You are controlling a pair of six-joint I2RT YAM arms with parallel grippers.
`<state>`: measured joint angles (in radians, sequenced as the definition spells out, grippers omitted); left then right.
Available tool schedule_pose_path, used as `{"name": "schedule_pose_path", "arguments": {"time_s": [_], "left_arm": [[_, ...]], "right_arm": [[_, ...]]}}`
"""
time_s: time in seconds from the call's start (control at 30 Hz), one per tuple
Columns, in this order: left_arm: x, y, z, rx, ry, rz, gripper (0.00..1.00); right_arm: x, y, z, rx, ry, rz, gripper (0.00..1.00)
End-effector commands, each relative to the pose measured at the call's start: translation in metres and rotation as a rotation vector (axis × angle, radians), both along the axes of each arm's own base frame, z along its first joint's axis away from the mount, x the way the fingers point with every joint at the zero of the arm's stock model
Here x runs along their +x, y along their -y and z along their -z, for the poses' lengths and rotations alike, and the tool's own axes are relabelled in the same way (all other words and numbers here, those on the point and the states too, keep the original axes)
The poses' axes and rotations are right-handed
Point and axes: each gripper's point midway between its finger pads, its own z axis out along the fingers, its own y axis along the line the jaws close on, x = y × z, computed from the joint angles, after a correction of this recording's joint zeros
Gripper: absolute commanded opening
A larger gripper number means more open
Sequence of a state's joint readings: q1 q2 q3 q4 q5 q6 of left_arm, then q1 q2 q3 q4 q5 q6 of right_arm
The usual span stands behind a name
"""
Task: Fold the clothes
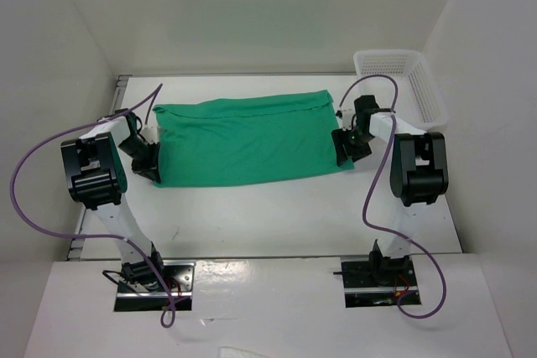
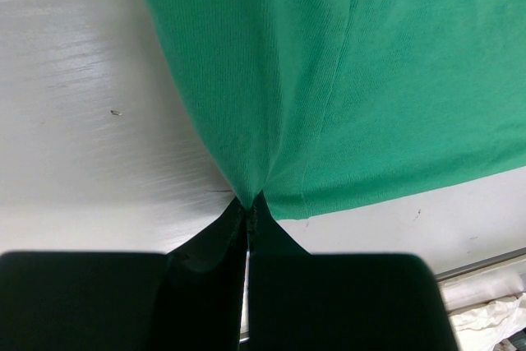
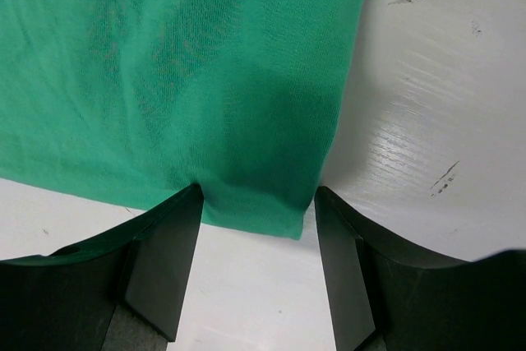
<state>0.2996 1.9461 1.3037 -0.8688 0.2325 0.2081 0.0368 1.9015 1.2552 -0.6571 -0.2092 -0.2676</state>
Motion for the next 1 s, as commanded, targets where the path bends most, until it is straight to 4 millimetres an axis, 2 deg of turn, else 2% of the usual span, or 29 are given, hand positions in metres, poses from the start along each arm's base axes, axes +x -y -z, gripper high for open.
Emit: {"name": "schedule_pose_path", "arguments": {"time_s": [0.0, 0.1, 0.2, 0.3, 0.33, 0.5, 0.63, 0.67, 0.73, 0.97], "left_arm": [[-0.002, -0.006, -0.001, 0.017, -0.013, 0.017, 0.0], [-0.002, -0.006, -0.001, 0.017, -0.013, 0.017, 0.0], [-0.002, -0.006, -0.001, 0.017, -0.013, 0.017, 0.0], [-0.002, -0.006, -0.001, 0.017, -0.013, 0.017, 0.0], [-0.002, -0.006, -0.001, 0.017, -0.013, 0.017, 0.0], [-0.002, -0.006, -0.001, 0.017, -0.013, 0.017, 0.0], [0.002, -0.004, -0.009, 0.0, 0.006, 0.026, 0.0], [0.008, -0.004, -0.013, -0.003, 0.027, 0.026, 0.0], [0.012, -0.003, -0.021, -0.01, 0.04, 0.026, 0.0], [0.039, -0.013, -0.067, -0.019, 0.175, 0.011, 0.0]], "right_arm": [[-0.051, 0.006, 0.037, -0.057, -0.227, -0.015, 0.66], [-0.06, 0.008, 0.044, -0.086, -0.264, -0.021, 0.64], [-0.06, 0.007, 0.045, -0.097, -0.263, -0.029, 0.57], [-0.065, 0.007, 0.049, -0.098, -0.281, -0.03, 0.4], [-0.066, 0.007, 0.051, -0.098, -0.29, -0.031, 0.29], [-0.07, 0.009, 0.054, -0.108, -0.31, -0.03, 0.0], [-0.065, 0.007, 0.048, -0.098, -0.287, -0.03, 0.0], [-0.054, 0.006, 0.041, -0.096, -0.253, -0.029, 0.0], [-0.047, 0.006, 0.033, -0.096, -0.228, -0.037, 0.0], [0.003, 0.003, -0.03, -0.087, -0.032, -0.038, 0.0]]}}
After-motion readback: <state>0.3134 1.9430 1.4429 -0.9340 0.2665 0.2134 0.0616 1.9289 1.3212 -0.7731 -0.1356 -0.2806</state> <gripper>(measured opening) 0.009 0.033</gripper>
